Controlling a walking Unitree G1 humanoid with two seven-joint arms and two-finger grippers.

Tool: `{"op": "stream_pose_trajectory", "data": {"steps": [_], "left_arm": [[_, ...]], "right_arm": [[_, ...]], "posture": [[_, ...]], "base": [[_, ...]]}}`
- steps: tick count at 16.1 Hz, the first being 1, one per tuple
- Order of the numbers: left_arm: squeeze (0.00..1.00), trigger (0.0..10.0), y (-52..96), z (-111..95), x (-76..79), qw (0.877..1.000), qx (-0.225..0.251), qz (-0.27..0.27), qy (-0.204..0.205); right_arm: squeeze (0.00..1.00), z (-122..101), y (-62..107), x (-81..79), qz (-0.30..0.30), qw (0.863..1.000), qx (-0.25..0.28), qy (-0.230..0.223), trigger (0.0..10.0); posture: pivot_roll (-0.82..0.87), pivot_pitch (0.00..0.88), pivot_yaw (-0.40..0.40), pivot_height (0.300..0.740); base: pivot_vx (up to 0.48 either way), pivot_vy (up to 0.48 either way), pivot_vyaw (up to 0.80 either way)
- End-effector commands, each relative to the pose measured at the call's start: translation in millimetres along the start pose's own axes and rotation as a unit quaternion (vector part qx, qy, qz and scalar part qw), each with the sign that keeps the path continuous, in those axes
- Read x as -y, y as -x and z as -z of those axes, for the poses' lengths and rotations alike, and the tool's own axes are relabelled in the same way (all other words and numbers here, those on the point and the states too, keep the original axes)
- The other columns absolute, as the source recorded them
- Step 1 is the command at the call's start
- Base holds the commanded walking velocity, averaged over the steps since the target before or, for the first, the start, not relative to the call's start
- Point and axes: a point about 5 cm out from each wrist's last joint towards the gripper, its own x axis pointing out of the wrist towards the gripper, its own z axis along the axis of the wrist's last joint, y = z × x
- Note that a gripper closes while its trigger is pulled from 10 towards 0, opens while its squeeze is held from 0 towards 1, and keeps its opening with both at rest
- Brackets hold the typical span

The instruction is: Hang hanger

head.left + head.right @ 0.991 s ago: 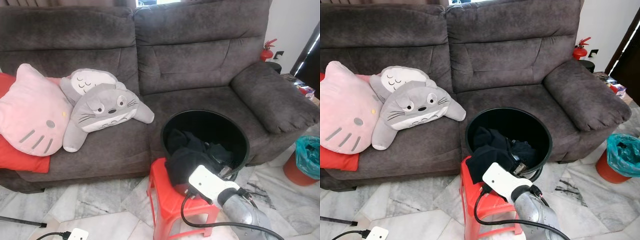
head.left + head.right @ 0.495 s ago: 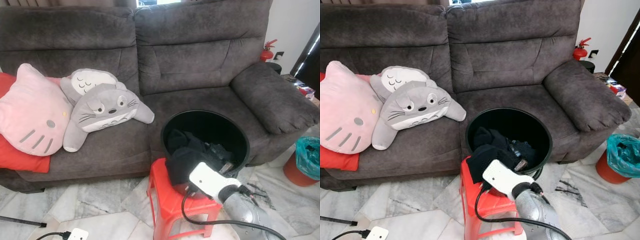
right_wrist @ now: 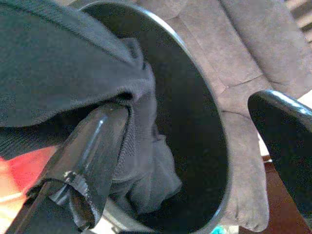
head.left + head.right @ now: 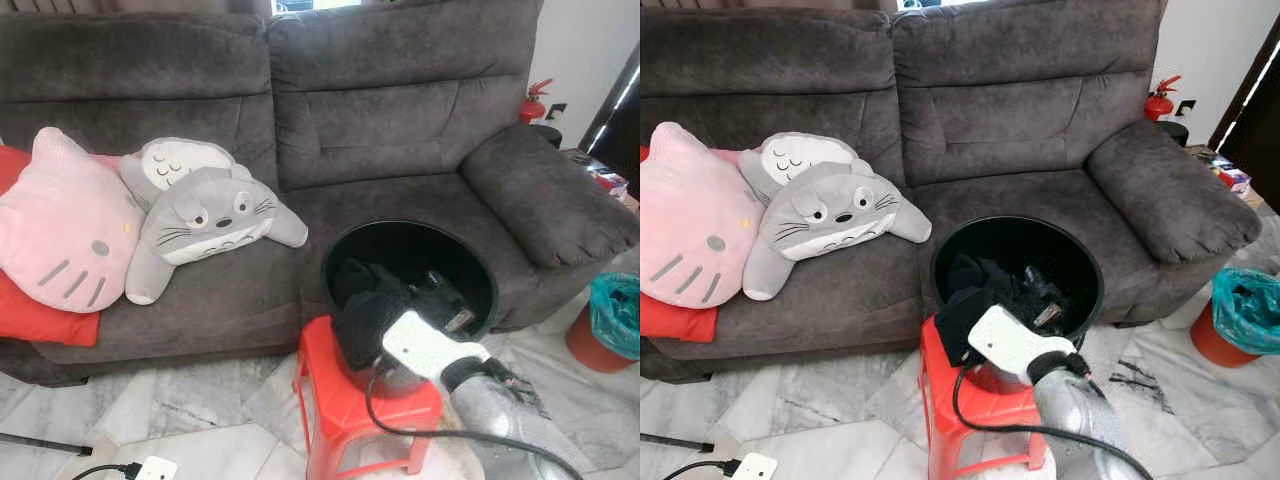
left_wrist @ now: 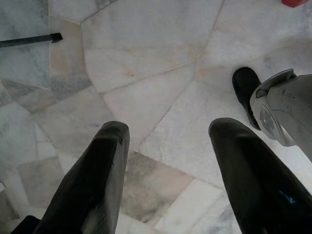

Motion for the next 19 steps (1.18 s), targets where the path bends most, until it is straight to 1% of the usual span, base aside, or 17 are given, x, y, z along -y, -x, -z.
{"op": "stream_pose_trajectory", "data": {"steps": [1,3,7,9,12,13,14,16,19], "left_arm": [[0.00,10.0,0.3,3.1,-0.1,1.000,-0.004,0.000,-0.002],[0.00,10.0,0.3,3.0,-0.2,1.000,-0.005,0.000,-0.002],[0.00,10.0,0.2,2.8,-0.1,1.000,-0.005,0.000,-0.002],[0.00,10.0,0.2,2.7,0.1,1.000,-0.005,0.000,-0.002],[0.00,10.0,0.2,2.8,0.1,1.000,-0.005,0.000,-0.001],[0.00,10.0,0.2,2.7,0.1,1.000,-0.005,0.000,-0.002],[0.00,10.0,0.3,3.3,-0.1,1.000,-0.006,0.000,-0.003],[0.00,10.0,0.3,3.7,0.0,1.000,-0.006,0.000,-0.003],[0.00,10.0,0.3,3.7,-0.3,1.000,-0.006,0.000,-0.004]], "right_arm": [[0.00,5.4,0.3,-5.7,-0.018,1.000,-0.017,0.000,10.0],[0.00,9.5,0.8,-8.4,-0.029,0.999,-0.027,0.001,10.0],[0.00,8.7,1.4,-12.5,-0.045,0.999,-0.029,-0.009,10.0],[0.00,8.0,0.9,-9.8,-0.031,0.999,-0.024,-0.006,10.0],[0.00,4.8,-2.3,1.9,0.017,1.000,-0.016,-0.013,10.0],[0.00,4.9,-2.6,2.0,0.018,1.000,-0.017,-0.015,10.0],[0.00,11.7,-2.9,-4.3,0.001,0.999,-0.042,-0.003,10.0],[0.00,18.7,-2.5,-8.9,-0.010,0.998,-0.068,-0.011,10.0],[0.00,21.1,-4.9,-13.2,-0.022,0.997,-0.068,-0.015,10.0]], "posture": [[-0.25,0.000,0.014,0.740],[-0.25,0.000,0.014,0.740],[-0.25,0.000,0.014,0.740],[-0.25,0.000,0.012,0.740],[-0.25,0.000,0.012,0.740],[-0.25,0.000,0.012,0.740],[-0.25,0.000,0.011,0.740],[-0.25,0.000,0.011,0.740],[-0.25,0.000,0.015,0.740]], "base": [[0.000,0.000,0.00],[0.000,0.000,0.00],[0.000,0.000,0.00],[0.000,0.000,0.00],[0.000,0.000,0.00],[0.000,0.000,0.00],[0.000,0.000,0.00],[0.000,0.000,0.00],[0.000,0.000,0.00]]}}
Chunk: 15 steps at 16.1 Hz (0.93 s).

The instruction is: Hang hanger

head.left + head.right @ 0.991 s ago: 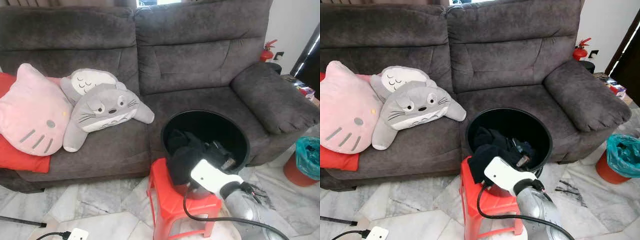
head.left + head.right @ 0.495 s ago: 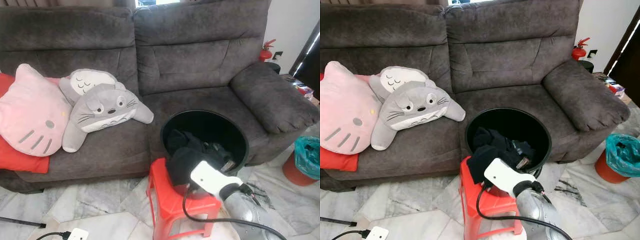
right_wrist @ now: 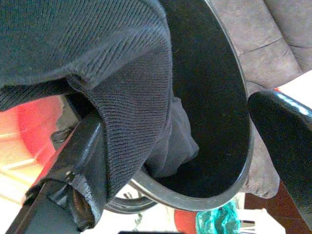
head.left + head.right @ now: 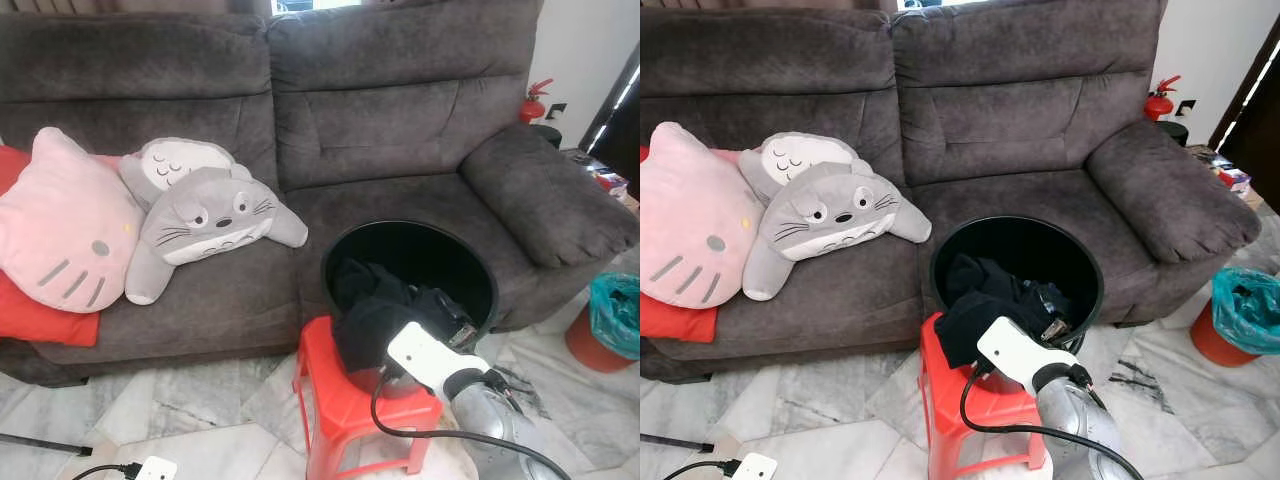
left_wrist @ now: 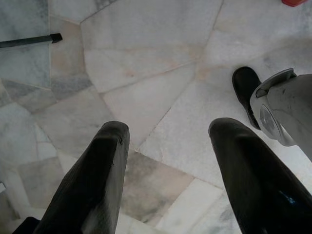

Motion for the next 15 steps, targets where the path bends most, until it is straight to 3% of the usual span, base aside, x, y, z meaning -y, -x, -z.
{"op": "stream_pose_trajectory", "data": {"steps": [1,7,9,15], "left_arm": [[0.00,10.0,0.3,3.4,-0.6,1.000,-0.005,0.000,-0.003],[0.00,10.0,0.3,2.8,-0.9,1.000,-0.004,-0.003,-0.003],[0.00,10.0,0.3,2.9,-0.5,1.000,-0.004,-0.003,-0.003],[0.00,10.0,0.3,4.1,0.3,1.000,-0.005,-0.002,-0.004]], "right_arm": [[0.00,-1.3,-2.5,-0.3,-0.003,1.000,0.002,-0.009,10.0],[0.00,-4.0,-10.9,-1.4,-0.001,1.000,0.007,-0.014,10.0],[0.00,-5.8,-11.6,-1.7,-0.005,1.000,0.015,-0.013,0.0],[0.00,-10.6,-11.3,-2.5,-0.009,1.000,0.029,-0.005,0.0]], "posture": [[-0.25,0.000,0.015,0.740],[-0.24,0.000,0.016,0.740],[-0.24,0.000,0.016,0.740],[-0.24,0.000,0.013,0.740]], "base": [[0.000,0.000,0.00],[0.000,0.000,0.00],[0.000,0.000,0.00],[0.000,0.000,0.00]]}}
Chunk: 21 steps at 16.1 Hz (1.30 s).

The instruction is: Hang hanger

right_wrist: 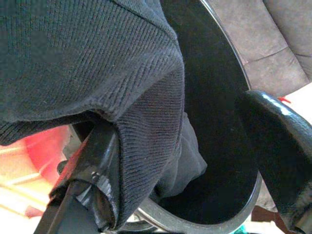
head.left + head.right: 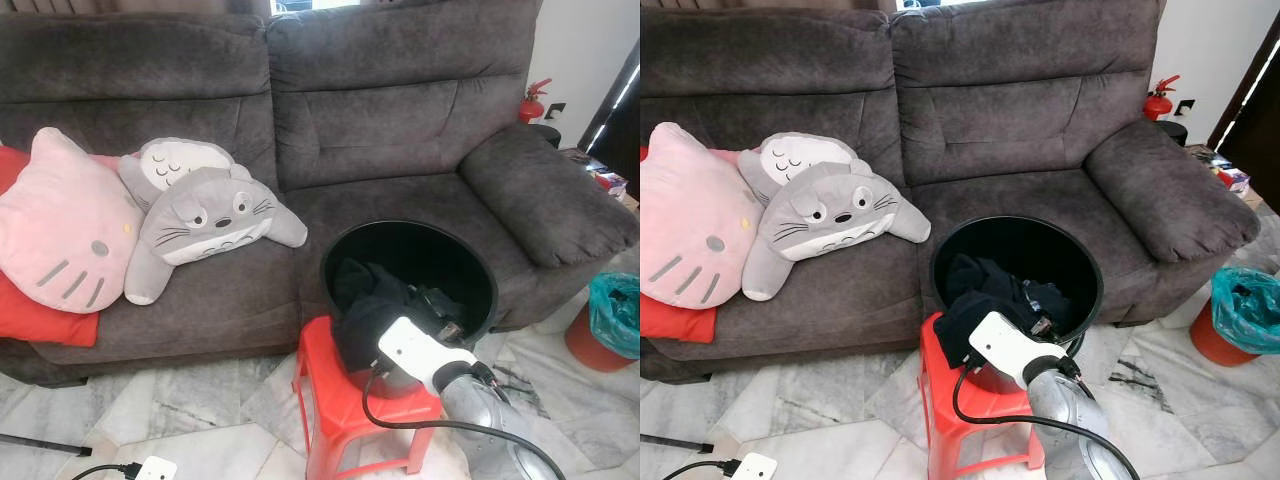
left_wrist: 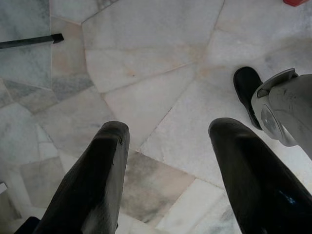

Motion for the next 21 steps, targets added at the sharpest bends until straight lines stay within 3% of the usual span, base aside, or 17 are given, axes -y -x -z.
{"op": "stream_pose_trajectory", "data": {"steps": [1,21], "left_arm": [[0.00,10.0,0.4,4.3,0.4,1.000,-0.005,0.000,-0.003],[0.00,10.0,-0.1,-4.9,-5.2,1.000,-0.001,-0.007,-0.006]], "right_arm": [[0.00,-3.4,-0.7,0.4,-0.002,1.000,0.009,0.002,0.0],[0.00,-1.3,0.1,10.3,0.006,1.000,0.004,-0.003,0.0]], "posture": [[-0.24,0.000,0.013,0.740],[-0.22,0.000,0.018,0.740]], "base": [[0.000,0.000,0.00],[0.000,0.000,0.00]]}}
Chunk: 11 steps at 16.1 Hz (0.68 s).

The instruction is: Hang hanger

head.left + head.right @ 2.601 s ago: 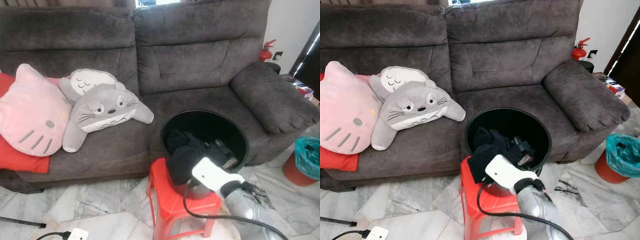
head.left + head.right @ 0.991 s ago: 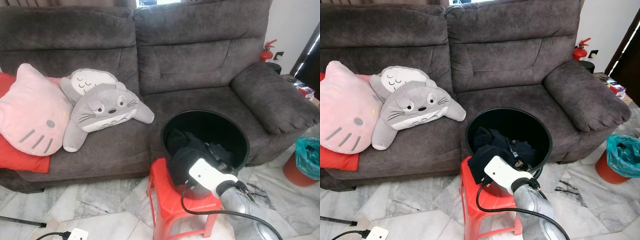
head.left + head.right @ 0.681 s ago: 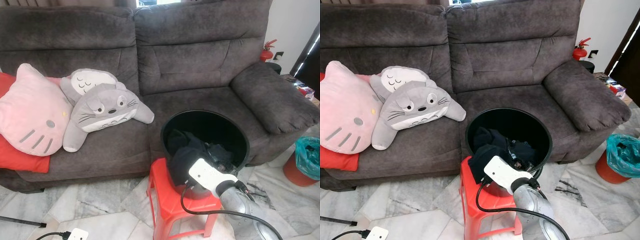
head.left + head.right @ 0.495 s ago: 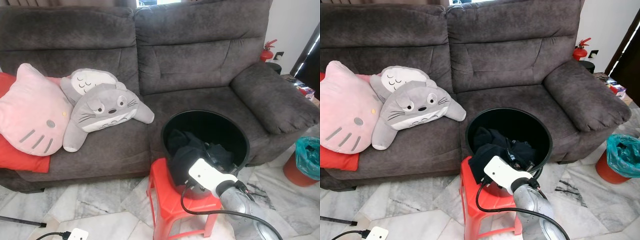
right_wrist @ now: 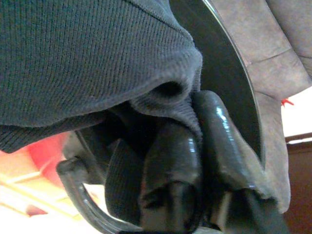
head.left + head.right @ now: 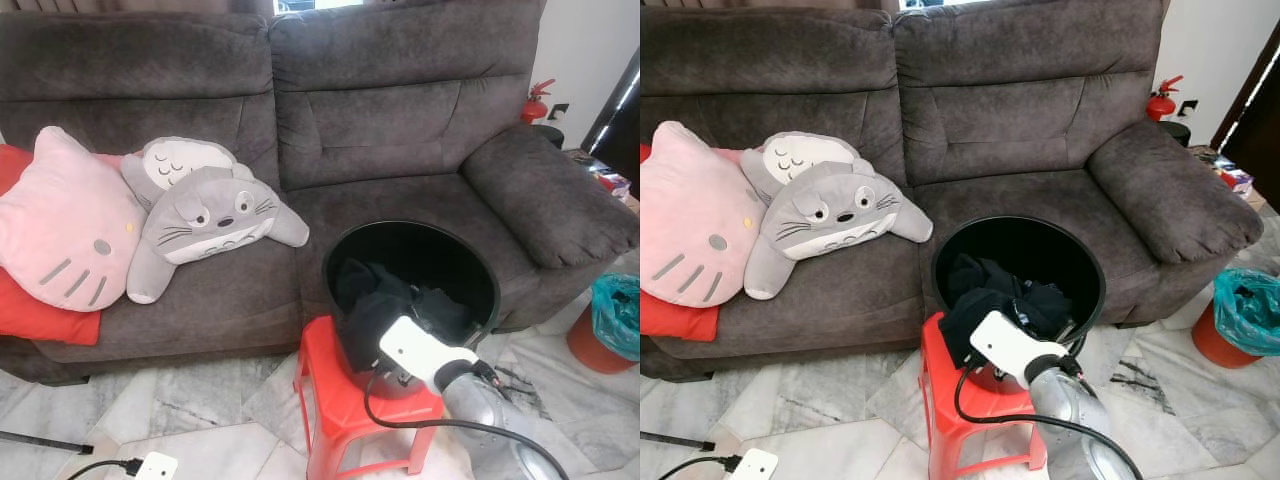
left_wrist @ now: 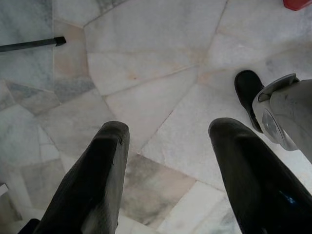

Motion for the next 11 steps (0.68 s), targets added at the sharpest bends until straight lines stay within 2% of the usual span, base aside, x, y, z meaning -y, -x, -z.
{"op": "stream_pose_trajectory", "data": {"steps": [1,4,6,7,8,9,11], "left_arm": [[0.00,10.0,0.1,-1.6,-4.0,1.000,-0.005,-0.006,-0.006],[0.00,10.0,-0.7,-12.5,-4.1,1.000,0.009,-0.011,-0.001],[0.00,10.0,-0.9,-19.0,-5.7,1.000,0.017,-0.016,0.005],[0.00,10.0,-0.9,-20.8,-6.4,1.000,0.018,-0.018,0.006],[0.00,10.0,-0.8,-21.7,-8.2,1.000,0.019,-0.021,0.006],[0.00,10.0,-0.8,-21.5,-9.0,1.000,0.018,-0.022,0.006],[0.00,10.0,-0.3,-20.2,-13.4,1.000,0.011,-0.027,-0.004]], "right_arm": [[0.00,-0.9,-1.2,8.7,0.014,1.000,0.003,-0.007,0.0],[0.00,0.9,-8.3,20.6,0.034,0.999,0.001,-0.034,0.0],[0.00,-4.1,-13.3,28.7,0.061,0.995,0.005,-0.077,0.0],[0.00,-5.2,-14.6,32.8,0.080,0.991,0.003,-0.105,3.8],[0.00,-9.2,-12.7,40.7,0.115,0.976,0.008,-0.184,10.0],[0.00,-10.8,-11.1,44.7,0.133,0.966,0.013,-0.220,10.0],[0.00,-18.3,-8.6,52.4,0.166,0.923,0.046,-0.344,10.0]], "posture": [[-0.22,0.000,0.013,0.740],[-0.21,0.000,0.009,0.740],[-0.20,0.000,0.012,0.740],[-0.20,0.000,0.013,0.740],[-0.20,0.000,0.022,0.740],[-0.20,0.000,0.025,0.740],[-0.21,0.000,0.044,0.740]], "base": [[0.000,0.000,0.00],[0.000,0.000,0.00],[0.000,0.000,0.00],[0.000,0.000,0.00],[0.000,0.000,0.00],[0.000,0.000,0.00],[0.000,0.000,0.00]]}}
